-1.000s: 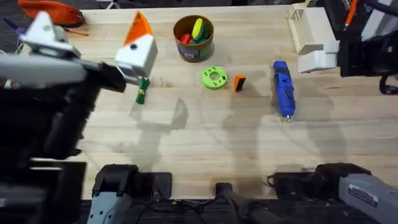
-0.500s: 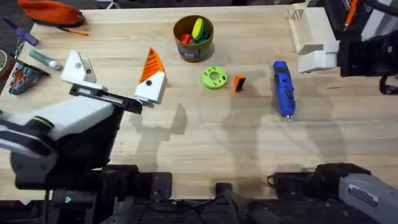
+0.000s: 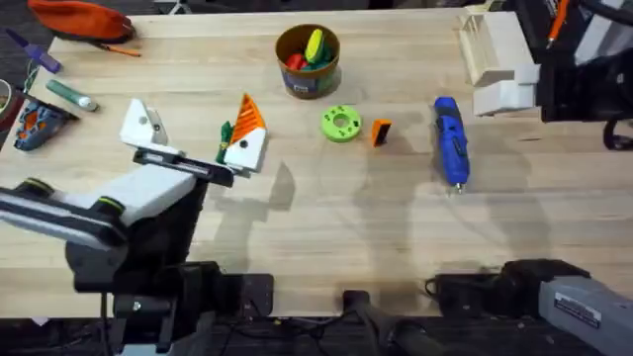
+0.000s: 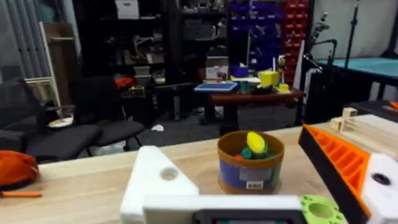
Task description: Pick up the gripper from the table and insert it into the empty holder that is missing its gripper. Then pick up a screw, insert it into the mounting hole, and use the screwdriver to tighten it. Finally, clean up the table by picking up the vegetable and placing it into the bucket.
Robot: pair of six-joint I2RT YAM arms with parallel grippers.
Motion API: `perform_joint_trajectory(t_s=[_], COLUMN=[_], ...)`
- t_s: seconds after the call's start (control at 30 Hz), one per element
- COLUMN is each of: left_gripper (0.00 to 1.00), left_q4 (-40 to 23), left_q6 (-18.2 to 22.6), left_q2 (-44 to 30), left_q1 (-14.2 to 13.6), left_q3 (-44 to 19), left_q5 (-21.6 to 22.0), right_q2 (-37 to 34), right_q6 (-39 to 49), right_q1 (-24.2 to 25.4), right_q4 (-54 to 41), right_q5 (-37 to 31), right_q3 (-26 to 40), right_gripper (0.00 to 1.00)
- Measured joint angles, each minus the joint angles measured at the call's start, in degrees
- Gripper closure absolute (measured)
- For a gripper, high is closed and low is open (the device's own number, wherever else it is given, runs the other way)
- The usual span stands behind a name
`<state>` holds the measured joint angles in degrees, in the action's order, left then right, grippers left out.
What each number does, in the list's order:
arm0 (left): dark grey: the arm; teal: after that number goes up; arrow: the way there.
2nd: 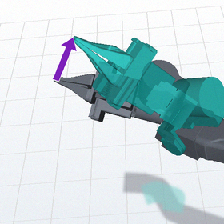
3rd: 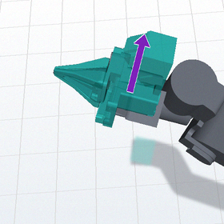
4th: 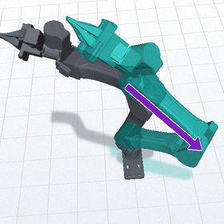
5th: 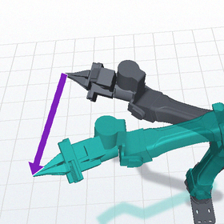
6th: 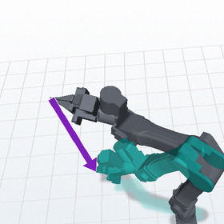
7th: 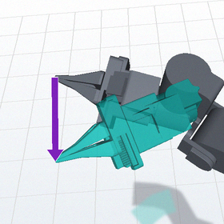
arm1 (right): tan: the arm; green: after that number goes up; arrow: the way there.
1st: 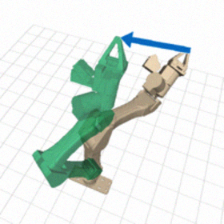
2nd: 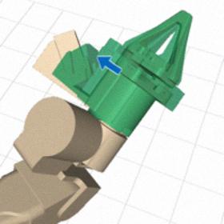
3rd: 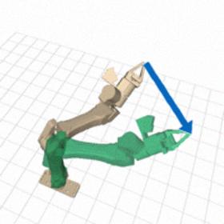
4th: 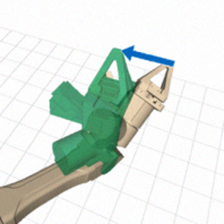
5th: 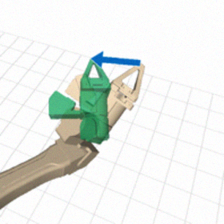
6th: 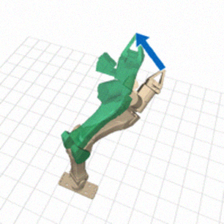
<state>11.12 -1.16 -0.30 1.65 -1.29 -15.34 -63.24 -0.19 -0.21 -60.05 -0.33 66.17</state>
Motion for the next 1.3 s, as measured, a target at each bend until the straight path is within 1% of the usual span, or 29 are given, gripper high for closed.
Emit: perform_joint_trajectory(t_s=[0.23, 0.33, 0.5, 0.63, 0.67, 0.77, 0.87, 0.97, 1.1, 1.2, 1.3], left_gripper=[0.015, 0.015, 0.015, 0.016, 0.016, 0.015, 0.015, 0.015, 0.015, 0.015, 0.015], left_q4=[-0.3, -1.5, -7.0, -12.6, -13.9, -14.3, -14.7, -15.5, -16.5, -17.1, -17.4], left_q6=[0.0, 0.0, 0.0, -0.1, -0.1, -0.1, 0.6, 1.0, 1.2, 1.3, 1.4], left_q2=[0.0, 0.0, 0.0, 0.0, 0.0, 0.0, 0.0, 0.0, 0.0, 0.0, 0.0], left_q1=[0.0, 0.0, 0.0, 0.0, 0.0, 0.0, 0.0, 0.0, 0.0, 0.0, 0.0], left_q3=[0.9, 0.9, 0.9, 0.9, 0.9, 0.9, 0.8, 0.7, 0.6, 0.6, 0.6], left_q5=[-1.6, -2.6, -5.7, -9.5, -10.8, -15.7, -22.6, -30.4, -38.3, -42.5, -45.2], right_q2=[0.0, 0.0, 0.0, 0.0, 0.0, 0.0, 0.0, 0.0, 0.0, 0.0, 0.0], right_q6=[0.0, 0.0, 0.0, 0.0, 0.0, 0.0, 0.0, 0.0, 0.0, 0.0, 0.0], right_q1=[0.0, 0.0, 0.0, 0.0, 0.0, 0.0, 0.0, 0.0, 0.0, 0.0, 0.0], right_q4=[0.0, 0.0, 0.0, 0.0, 0.0, 0.0, 0.0, 0.0, 0.0, 0.0, 0.0], right_q5=[0.0, 0.0, 0.0, 0.0, 0.0, 0.0, 0.0, 0.0, 0.0, 0.0, 0.0], right_q3=[0.0, 0.0, 0.0, 0.0, 0.0, 0.0, 0.0, 0.0, 0.0, 0.0, 0.0], right_gripper=[0.009, 0.009, 0.008, 0.010, 0.009, 0.008, 0.007, 0.008, 0.009, 0.009, 0.007])
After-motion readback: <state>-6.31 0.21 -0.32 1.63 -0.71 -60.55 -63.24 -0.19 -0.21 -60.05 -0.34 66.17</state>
